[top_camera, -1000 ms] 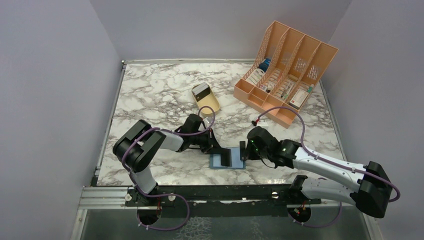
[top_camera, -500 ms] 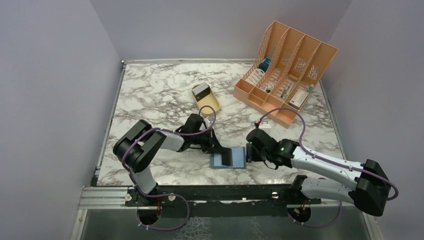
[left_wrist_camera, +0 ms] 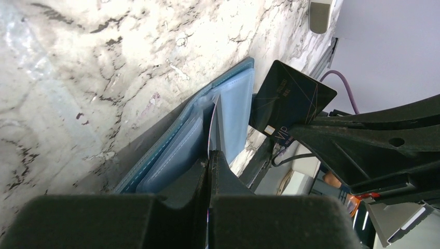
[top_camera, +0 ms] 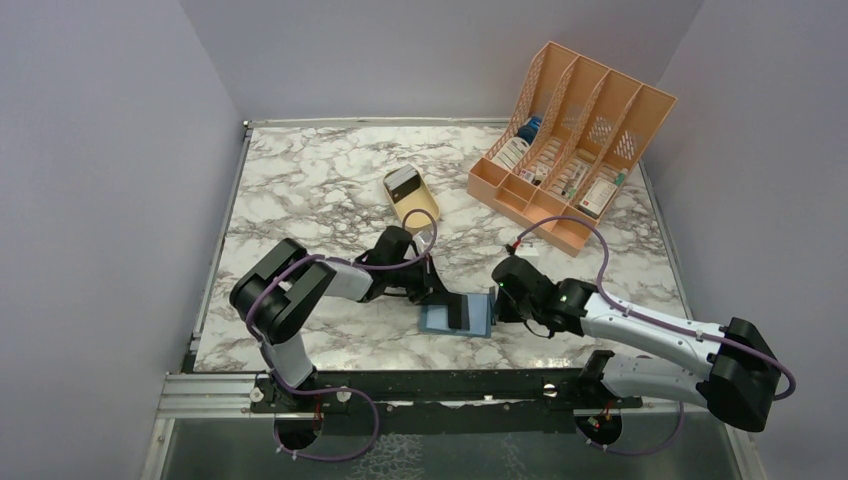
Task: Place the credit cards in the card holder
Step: Insert the credit card into the card holder.
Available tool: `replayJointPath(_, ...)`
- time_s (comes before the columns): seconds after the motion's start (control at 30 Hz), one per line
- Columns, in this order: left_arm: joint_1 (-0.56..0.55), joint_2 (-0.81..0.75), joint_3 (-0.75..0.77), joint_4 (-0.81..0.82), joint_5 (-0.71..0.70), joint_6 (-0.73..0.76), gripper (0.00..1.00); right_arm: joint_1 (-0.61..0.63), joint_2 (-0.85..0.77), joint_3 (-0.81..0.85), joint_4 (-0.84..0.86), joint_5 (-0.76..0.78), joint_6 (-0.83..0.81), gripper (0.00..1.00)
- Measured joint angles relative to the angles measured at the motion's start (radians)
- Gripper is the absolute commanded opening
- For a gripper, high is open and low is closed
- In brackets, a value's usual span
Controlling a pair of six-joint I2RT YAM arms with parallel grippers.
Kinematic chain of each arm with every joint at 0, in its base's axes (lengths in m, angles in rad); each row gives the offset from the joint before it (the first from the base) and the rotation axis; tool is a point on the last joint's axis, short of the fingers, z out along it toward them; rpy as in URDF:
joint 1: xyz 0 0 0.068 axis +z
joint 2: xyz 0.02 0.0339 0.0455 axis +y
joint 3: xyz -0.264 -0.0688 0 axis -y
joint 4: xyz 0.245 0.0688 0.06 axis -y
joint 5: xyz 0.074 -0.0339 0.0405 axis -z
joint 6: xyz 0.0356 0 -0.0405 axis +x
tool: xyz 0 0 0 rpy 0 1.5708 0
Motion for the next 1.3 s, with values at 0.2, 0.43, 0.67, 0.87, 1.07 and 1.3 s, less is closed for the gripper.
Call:
replayJointPath(0.2,-0.004,0.010,0.011,0.000,0.003,0.009,0.00,0.000,0.000,-0.003,0.008,-0.003,0.000,0.01)
replayJointPath(0.43,-0.004,0.027,0.023,0.001,0.020,0.022,0.12,0.000,-0.006,-0.010,0.016,-0.003,0.000,0.01)
replayJointPath(0.67,-0.004,0.032,0.040,-0.039,0.017,0.049,0.35,-0.001,-0.006,-0.017,0.022,-0.010,0.001,0.01)
replayJointPath(0.87,-0.010,-0.003,0.095,-0.161,-0.060,0.103,0.43,-0.001,-0.007,-0.024,0.024,-0.015,0.005,0.01)
replayJointPath(1.07,-0.010,-0.087,0.106,-0.257,-0.160,0.150,0.47,-0.002,-0.008,-0.026,0.035,-0.019,0.005,0.01)
replayJointPath(1.3,-0.010,-0.146,0.106,-0.314,-0.225,0.176,0.48,-0.002,-0.007,-0.026,0.038,-0.023,0.005,0.01)
